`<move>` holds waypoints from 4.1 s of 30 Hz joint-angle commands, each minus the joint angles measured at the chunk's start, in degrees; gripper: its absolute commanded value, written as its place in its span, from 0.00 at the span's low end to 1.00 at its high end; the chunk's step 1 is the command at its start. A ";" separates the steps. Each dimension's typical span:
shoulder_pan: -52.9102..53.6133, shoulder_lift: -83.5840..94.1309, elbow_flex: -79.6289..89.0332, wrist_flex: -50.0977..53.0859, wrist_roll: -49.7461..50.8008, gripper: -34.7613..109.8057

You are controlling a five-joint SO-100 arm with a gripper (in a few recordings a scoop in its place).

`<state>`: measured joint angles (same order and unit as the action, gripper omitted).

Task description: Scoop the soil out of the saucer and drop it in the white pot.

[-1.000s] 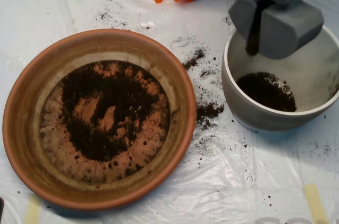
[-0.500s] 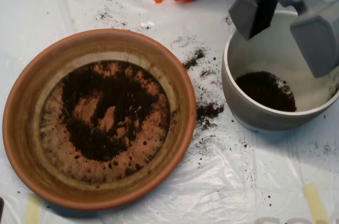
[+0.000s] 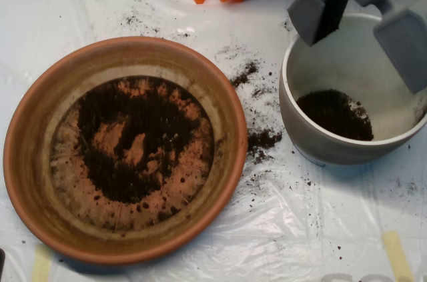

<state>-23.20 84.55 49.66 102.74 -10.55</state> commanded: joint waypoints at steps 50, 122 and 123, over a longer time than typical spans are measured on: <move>69.79 5.36 55.99 -41.84 1.58 0.46; 33.40 5.62 5.19 -6.68 9.23 0.24; 32.34 4.48 2.55 -5.36 9.49 0.24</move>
<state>11.69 86.66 61.35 94.48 -1.32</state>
